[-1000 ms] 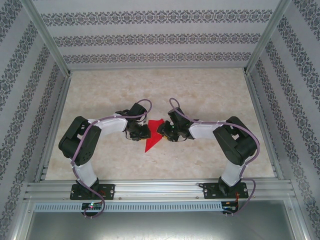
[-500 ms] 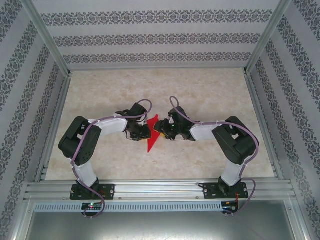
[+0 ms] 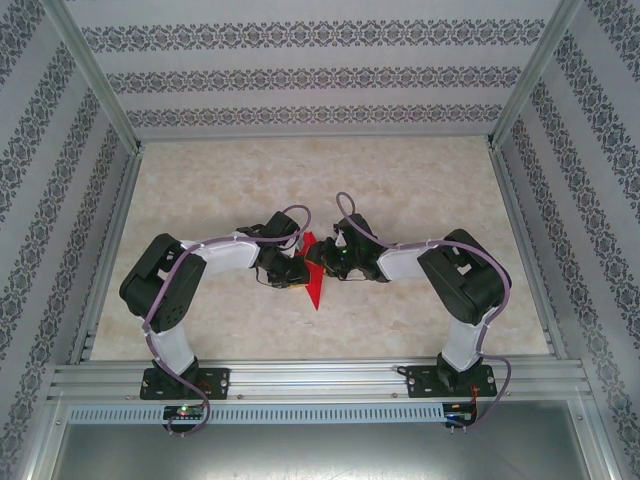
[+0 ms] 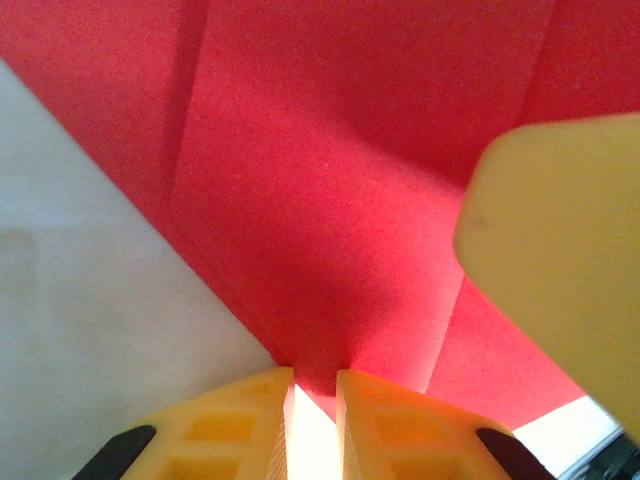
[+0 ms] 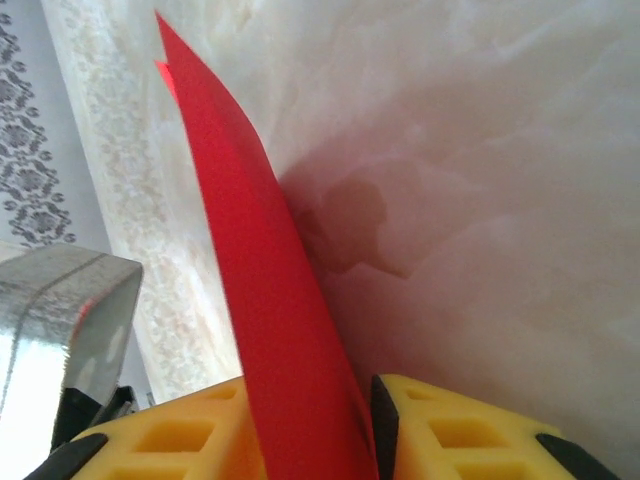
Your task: Fold a paper plane with a square sheet of paper (pick it up from the middle)
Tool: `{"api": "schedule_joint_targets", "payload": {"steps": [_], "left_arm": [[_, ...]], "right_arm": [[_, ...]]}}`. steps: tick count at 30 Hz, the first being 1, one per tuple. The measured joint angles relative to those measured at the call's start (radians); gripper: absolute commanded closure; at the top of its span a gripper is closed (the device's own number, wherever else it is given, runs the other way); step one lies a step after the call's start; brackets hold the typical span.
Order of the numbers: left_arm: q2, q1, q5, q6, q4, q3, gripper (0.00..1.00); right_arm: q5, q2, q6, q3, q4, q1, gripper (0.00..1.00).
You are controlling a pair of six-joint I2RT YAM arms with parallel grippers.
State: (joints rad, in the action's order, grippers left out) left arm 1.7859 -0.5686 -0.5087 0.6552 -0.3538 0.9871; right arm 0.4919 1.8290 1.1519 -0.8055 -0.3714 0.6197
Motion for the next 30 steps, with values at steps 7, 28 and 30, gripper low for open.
{"api": "schedule_joint_targets", "payload": {"steps": [7, 28, 30], "left_arm": [[-0.022, 0.0, 0.005, 0.008, 0.026, -0.034, 0.79], [-0.429, 0.001, 0.344, 0.073, 0.023, -0.189, 0.72], [-0.467, 0.001, 0.395, 0.088, 0.02, -0.208, 0.72]], "right_arm": [[0.008, 0.0, -0.103, -0.039, 0.096, 0.0, 0.8], [-0.376, -0.236, -0.469, -0.324, 0.789, 0.049, 0.9], [-0.521, -0.256, -0.516, -0.403, 0.912, 0.079, 0.91]]}}
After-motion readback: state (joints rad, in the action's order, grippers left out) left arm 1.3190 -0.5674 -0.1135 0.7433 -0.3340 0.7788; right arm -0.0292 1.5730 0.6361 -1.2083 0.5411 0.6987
